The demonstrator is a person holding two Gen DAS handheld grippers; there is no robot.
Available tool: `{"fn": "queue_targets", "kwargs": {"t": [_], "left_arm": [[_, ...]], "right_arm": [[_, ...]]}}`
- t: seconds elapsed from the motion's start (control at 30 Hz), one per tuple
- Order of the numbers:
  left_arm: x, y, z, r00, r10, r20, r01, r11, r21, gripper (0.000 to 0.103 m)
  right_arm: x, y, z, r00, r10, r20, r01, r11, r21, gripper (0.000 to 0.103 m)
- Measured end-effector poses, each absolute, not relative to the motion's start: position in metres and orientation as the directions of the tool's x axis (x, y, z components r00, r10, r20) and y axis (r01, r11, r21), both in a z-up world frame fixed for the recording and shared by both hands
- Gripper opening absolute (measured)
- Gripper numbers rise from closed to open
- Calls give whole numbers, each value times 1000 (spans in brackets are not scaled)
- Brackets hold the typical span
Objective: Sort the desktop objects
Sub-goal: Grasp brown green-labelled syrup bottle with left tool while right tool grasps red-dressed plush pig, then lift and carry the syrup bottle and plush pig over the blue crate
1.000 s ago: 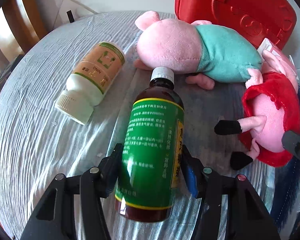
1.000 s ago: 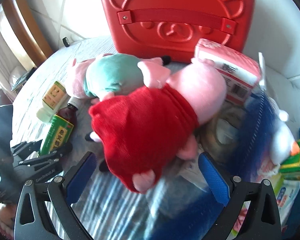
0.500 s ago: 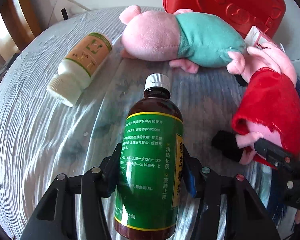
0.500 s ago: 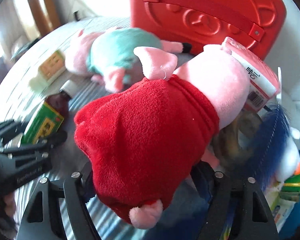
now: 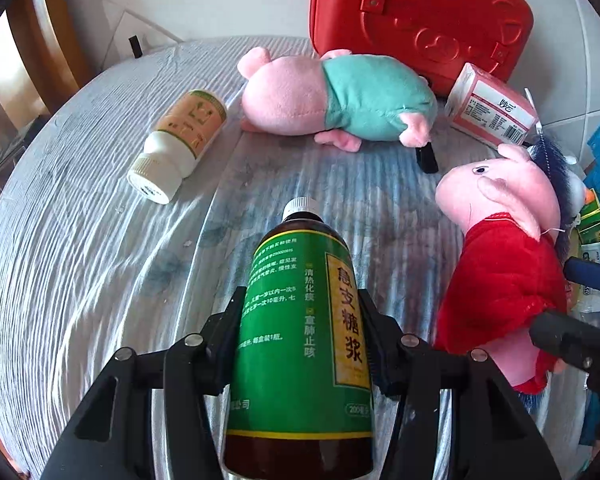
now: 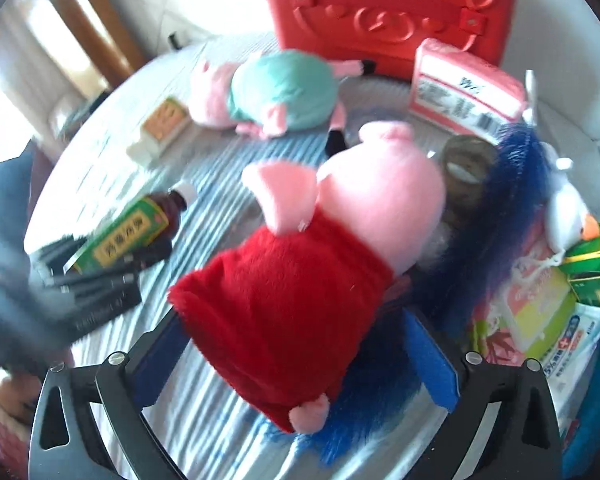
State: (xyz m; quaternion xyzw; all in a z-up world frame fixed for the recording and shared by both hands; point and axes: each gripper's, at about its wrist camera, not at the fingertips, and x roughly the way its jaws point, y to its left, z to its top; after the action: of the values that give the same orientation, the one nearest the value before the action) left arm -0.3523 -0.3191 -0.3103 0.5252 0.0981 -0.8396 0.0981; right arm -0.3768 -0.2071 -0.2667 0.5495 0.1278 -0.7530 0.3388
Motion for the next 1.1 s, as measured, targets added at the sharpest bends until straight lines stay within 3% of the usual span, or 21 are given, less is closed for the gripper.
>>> {"fn": "queue_targets", "kwargs": {"t": [0.3, 0.43, 0.77, 1.1], "left_arm": [[-374, -314, -319, -425, -77, -902, 252, -967, -36, 51], [-368, -315, -312, -433, -102, -896, 252, -968, -11, 51], [-325, -307, -223, -576, -181, -797, 272, -962, 22, 51], [-256, -255, -113, -752, -205, -627, 217, -974, 58, 51]], "right_arm": [[-424, -226, -314, -71, -407, -911, 517, -796, 315, 102], [-422, -231, -320, -76, -407, -910, 533, -788, 308, 83], [-383, -209, -215, -267, -498, -825, 624, -742, 246, 80], [-299, -130, -75, -567, -545, -618, 628, -772, 104, 80]]}}
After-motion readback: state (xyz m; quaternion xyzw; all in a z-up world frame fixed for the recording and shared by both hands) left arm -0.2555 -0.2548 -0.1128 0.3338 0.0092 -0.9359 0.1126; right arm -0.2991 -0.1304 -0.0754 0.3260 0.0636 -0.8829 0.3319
